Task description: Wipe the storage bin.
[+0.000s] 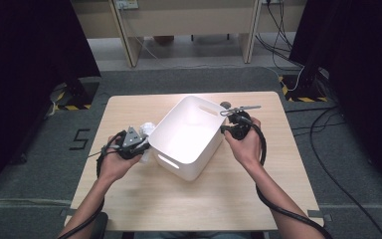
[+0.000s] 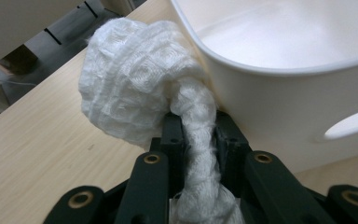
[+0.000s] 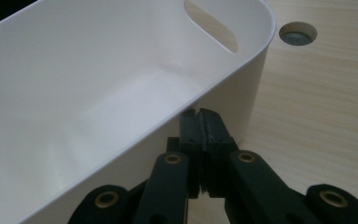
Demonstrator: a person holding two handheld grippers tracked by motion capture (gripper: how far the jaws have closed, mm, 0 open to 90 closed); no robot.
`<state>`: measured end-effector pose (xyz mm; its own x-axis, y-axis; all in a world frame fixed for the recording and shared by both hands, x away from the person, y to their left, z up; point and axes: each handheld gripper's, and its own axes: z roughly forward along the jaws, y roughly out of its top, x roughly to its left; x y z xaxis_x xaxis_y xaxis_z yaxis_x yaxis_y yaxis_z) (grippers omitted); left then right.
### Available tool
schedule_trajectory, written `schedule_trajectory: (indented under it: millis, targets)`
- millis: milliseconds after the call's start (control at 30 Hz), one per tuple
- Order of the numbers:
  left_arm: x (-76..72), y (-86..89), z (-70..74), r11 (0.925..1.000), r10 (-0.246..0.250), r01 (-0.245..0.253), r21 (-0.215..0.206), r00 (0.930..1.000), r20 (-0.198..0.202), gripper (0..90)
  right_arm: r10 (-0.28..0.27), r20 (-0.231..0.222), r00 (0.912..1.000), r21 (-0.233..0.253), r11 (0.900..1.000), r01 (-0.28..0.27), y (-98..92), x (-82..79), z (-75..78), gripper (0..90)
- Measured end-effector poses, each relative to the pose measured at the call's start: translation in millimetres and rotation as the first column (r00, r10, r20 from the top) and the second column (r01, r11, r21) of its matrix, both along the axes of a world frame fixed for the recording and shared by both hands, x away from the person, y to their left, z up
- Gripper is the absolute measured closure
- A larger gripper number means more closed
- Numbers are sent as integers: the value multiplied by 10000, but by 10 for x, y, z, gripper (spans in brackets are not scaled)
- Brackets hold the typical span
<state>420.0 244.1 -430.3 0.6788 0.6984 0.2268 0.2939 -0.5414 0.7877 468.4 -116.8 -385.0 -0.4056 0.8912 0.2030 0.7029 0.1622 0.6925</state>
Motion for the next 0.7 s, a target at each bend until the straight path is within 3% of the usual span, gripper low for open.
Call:
schedule_trajectory:
  millis: [33,200,300,433,567,700]
  targets:
    - [-35,-47,1,9999,-64,60,-152,9997,-215,767,-2,-56,10000,-10,10000,2,27,18,2,894]
    - [-92,-286,13,9994,-352,352,70,9993,-88,767,90,-43,9999,-200,9998,-91,107,53,-25,894]
    - [-68,-358,19,9995,-235,234,230,9997,52,766,-133,-93,9999,-40,9999,132,48,59,-27,883]
    - [-91,-355,26,9994,66,-63,331,9999,-97,765,-307,-21,9995,237,9992,308,-22,18,37,855]
    - [-254,-320,55,9992,247,-241,327,9996,-158,764,-441,358,9984,605,9973,419,-89,-55,152,815]
    - [-487,-393,58,9998,-7,9,185,9999,-120,762,-267,475,9985,758,9969,230,-67,-104,167,761]
